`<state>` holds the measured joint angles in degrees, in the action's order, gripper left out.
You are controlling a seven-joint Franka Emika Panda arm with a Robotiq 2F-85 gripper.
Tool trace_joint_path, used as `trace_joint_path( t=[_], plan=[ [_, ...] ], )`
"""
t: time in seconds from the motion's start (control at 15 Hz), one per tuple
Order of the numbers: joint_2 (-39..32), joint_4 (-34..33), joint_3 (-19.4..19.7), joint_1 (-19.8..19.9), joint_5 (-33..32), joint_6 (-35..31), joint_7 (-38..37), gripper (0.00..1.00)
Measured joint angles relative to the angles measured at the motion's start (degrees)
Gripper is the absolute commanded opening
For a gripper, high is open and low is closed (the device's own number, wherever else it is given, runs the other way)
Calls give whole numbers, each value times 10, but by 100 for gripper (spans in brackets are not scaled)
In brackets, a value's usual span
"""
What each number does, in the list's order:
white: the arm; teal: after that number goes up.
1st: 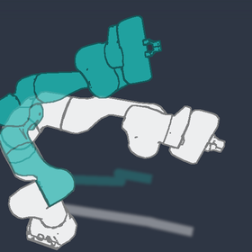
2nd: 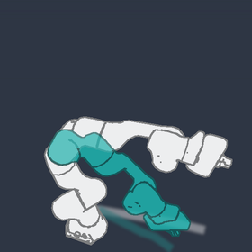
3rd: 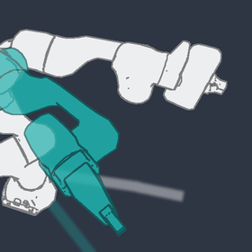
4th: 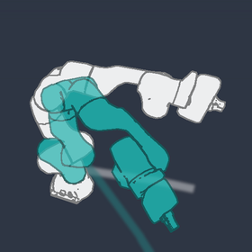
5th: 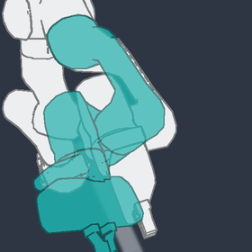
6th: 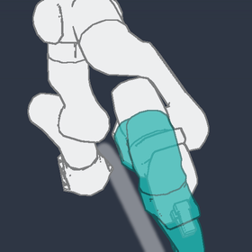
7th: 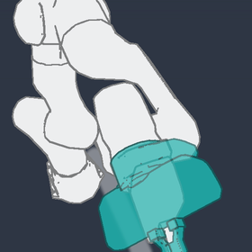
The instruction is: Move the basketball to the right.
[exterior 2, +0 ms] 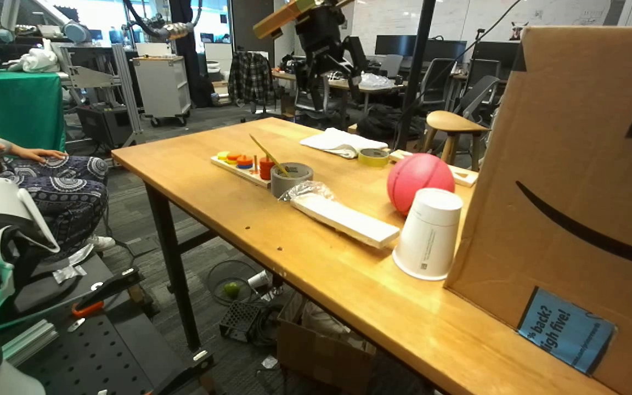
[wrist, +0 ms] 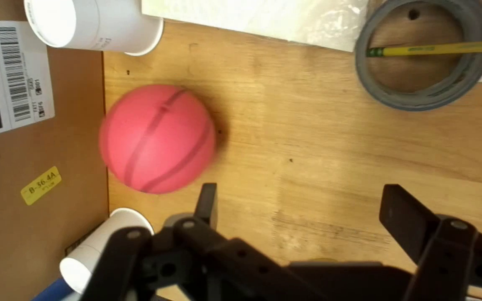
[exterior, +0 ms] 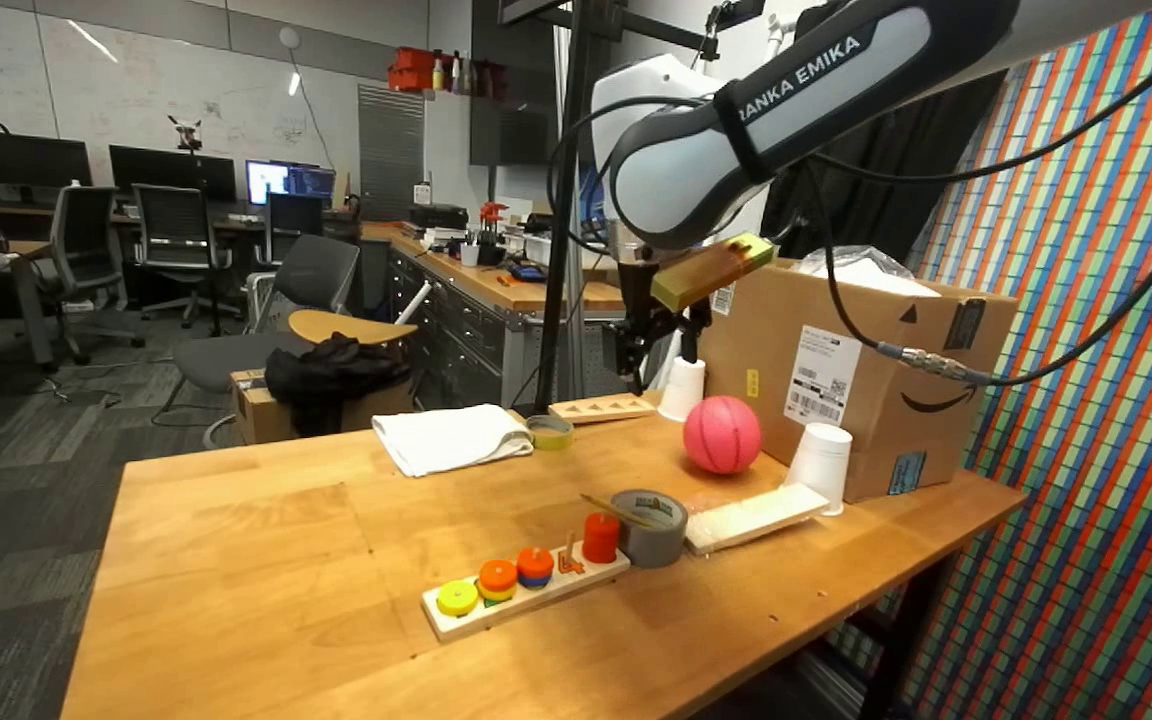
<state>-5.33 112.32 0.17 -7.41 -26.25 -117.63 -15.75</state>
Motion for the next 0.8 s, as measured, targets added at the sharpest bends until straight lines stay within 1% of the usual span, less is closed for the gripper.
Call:
trace_joint_path(
  t=[0.13, 0.33, 0.47, 0.67, 0.8],
  plan=[
    [15, 12, -23, -7, 0, 4, -2, 100],
    [26, 26, -47, -11, 1, 9, -2, 100],
    [28, 33, -55, -11, 6, 11, -1, 100],
    [29, 40, -59, -11, 62, 10, 34, 100],
    [31, 41, -59, -11, 73, 10, 43, 100]
  ],
)
